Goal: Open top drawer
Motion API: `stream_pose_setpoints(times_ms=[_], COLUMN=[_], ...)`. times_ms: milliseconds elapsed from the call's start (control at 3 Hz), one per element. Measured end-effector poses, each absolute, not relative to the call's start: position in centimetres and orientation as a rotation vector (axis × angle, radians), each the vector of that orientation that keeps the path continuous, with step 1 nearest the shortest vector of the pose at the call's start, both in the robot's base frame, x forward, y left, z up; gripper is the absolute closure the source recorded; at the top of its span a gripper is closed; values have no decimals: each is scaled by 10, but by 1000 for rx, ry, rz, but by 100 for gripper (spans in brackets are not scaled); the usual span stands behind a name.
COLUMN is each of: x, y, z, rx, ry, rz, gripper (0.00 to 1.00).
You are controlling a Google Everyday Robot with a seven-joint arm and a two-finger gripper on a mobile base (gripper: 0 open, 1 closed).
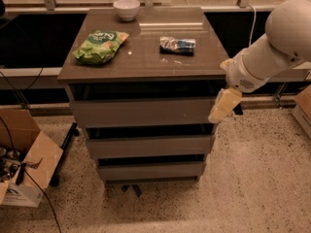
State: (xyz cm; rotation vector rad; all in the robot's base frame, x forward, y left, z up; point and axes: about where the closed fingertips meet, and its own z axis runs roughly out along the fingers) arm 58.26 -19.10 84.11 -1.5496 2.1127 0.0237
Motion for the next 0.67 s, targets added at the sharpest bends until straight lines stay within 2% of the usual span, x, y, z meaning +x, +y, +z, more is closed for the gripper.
stream_pose_setpoints(times_ms=[667], x=[579], y=[-190], z=[817], rx=[-1544], ry=[2155], rz=[43], gripper=[0])
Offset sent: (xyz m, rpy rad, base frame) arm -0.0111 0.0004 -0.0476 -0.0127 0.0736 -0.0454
